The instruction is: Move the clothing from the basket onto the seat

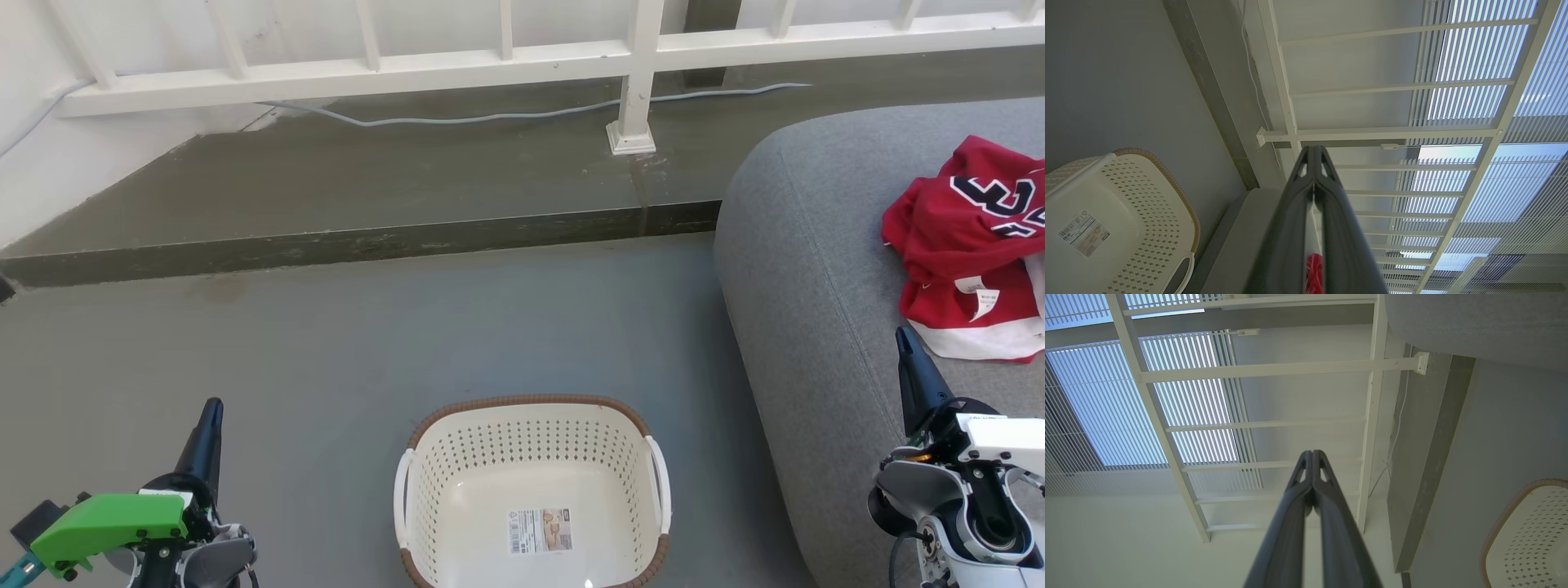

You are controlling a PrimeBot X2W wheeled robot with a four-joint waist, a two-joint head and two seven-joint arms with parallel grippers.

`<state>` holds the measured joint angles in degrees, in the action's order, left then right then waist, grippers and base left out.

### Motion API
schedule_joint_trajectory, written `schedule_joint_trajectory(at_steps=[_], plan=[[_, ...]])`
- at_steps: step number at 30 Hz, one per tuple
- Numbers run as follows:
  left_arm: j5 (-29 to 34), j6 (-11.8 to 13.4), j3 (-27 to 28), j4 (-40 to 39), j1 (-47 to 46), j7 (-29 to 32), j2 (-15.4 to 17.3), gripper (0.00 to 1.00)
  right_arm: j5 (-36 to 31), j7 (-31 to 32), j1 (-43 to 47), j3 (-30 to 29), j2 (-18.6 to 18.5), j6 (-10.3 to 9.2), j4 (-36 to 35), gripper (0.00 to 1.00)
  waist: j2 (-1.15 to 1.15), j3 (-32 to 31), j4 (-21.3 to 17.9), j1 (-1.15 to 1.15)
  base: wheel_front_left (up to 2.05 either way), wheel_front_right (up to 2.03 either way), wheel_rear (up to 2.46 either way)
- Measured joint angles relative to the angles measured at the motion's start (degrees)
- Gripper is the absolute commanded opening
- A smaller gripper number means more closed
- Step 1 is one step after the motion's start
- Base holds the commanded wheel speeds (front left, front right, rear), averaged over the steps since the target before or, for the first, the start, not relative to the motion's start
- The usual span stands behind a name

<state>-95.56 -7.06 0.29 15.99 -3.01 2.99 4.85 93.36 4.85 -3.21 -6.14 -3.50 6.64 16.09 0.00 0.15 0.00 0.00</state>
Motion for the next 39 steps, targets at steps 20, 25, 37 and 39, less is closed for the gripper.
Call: schedule_joint_trajectory(at_steps=[20, 25, 37, 39], plan=[[0.01, 0.0, 0.15, -0.04, -0.21, 0.07, -0.15, 0.0, 0.0, 0.0, 0.0, -0.08, 0.02, 0.0, -0.02, 0.0, 0.0, 0.01, 0.0, 0.0, 0.0, 0.0, 0.0], [0.01, 0.0, 0.19, -0.05, -0.21, 0.08, -0.16, 0.0, 0.0, 0.0, 0.0, -0.1, 0.03, 0.0, -0.02, 0.0, 0.0, 0.01, 0.0, 0.0, 0.0, 0.0, 0.0], [0.01, 0.0, 0.29, -0.09, -0.21, 0.32, -0.2, 0.0, 0.0, 0.0, 0.0, -0.14, 0.05, 0.0, -0.03, 0.0, 0.0, 0.01, 0.0, 0.0, 0.0, 0.0, 0.0], [0.01, 0.0, 0.31, -0.1, -0.21, 0.32, -0.2, 0.0, 0.0, 0.0, 0.0, -0.15, 0.05, 0.0, -0.03, 0.0, 0.0, 0.01, 0.0, 0.0, 0.0, 0.0, 0.0]])
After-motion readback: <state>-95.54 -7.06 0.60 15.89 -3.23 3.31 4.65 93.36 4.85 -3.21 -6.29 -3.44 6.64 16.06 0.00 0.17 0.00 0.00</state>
